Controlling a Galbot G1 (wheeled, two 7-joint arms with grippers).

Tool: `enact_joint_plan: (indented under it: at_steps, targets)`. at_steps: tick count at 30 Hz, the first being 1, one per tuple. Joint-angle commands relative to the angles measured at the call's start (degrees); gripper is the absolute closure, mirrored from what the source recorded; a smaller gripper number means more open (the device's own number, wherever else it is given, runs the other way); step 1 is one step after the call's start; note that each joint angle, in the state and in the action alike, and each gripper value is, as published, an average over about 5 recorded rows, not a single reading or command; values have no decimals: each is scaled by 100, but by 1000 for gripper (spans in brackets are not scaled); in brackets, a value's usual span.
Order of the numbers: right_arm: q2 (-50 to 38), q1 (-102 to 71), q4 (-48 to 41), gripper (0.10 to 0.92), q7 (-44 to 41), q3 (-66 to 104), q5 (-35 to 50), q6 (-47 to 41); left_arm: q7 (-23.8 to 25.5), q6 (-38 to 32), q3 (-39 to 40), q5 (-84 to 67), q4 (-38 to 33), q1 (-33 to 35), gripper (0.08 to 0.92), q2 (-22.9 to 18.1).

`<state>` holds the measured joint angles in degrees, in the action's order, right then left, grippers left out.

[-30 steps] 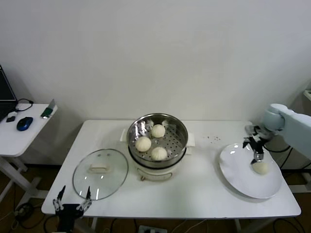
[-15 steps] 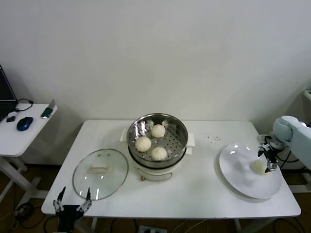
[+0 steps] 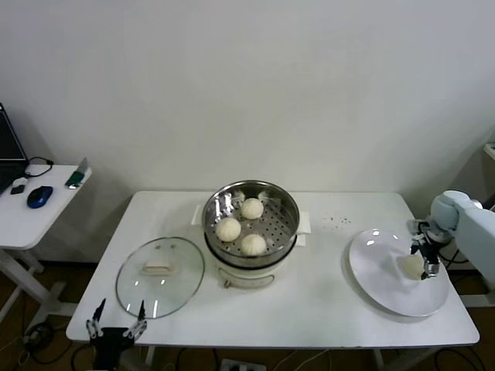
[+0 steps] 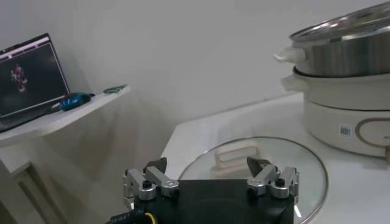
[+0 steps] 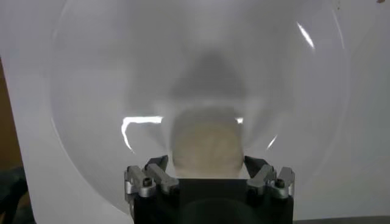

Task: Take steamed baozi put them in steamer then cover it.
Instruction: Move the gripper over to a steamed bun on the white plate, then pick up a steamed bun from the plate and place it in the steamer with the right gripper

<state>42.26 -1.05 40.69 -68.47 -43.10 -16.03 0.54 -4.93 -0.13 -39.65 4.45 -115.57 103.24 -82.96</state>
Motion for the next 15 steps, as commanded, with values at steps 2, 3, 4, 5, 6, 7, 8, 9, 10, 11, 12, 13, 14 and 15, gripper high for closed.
enact_joint_plan:
  at_steps: [2, 3, 4, 5, 6, 7, 8, 9, 10, 11, 12, 13, 14, 15]
  targets:
    - [200, -57, -337, 234, -69, 257, -202, 148, 9, -7, 15, 29, -5, 10, 177, 8]
    - [203, -42, -346, 253, -81, 256, -200, 151, 9, -6, 19, 36, -10, 7, 177, 3]
    - [200, -30, -345, 270, -94, 252, -201, 154, 9, -5, 23, 42, -14, 5, 177, -2]
    - [195, -19, -338, 285, -109, 249, -200, 157, 9, -5, 26, 47, -16, 2, 177, -8]
    - [183, -2, -326, 300, -126, 224, -199, 171, 9, -3, 28, 52, -18, 1, 177, -12]
    - [170, 14, -314, 312, -143, 194, -201, 191, 10, -3, 29, 57, -19, 2, 177, -14]
    - [159, 32, -310, 320, -157, 170, -214, 217, 11, -3, 29, 59, -20, 6, 177, -14]
    - [152, 48, -319, 329, -166, 165, -226, 253, 13, -3, 29, 60, -21, 11, 177, -14]
    - [145, 64, -332, 336, -174, 163, -232, 288, 15, -4, 29, 61, -22, 17, 177, -13]
    - [139, 78, -335, 344, -181, 178, -216, 301, 16, -6, 28, 60, -24, 23, 177, -12]
    - [131, 95, -330, 348, -186, 188, -179, 301, 17, -8, 27, 60, -27, 28, 177, -11]
    - [115, 126, -309, 351, -194, 167, -106, 282, 18, -9, 27, 60, -29, 31, 177, -10]
    - [93, 174, -266, 353, -201, 99, -8, 249, 20, -10, 28, 61, -32, 31, 177, -8]
    - [67, 252, -210, 354, -212, 4, 103, 210, 24, -10, 30, 60, -32, 24, 177, -6]
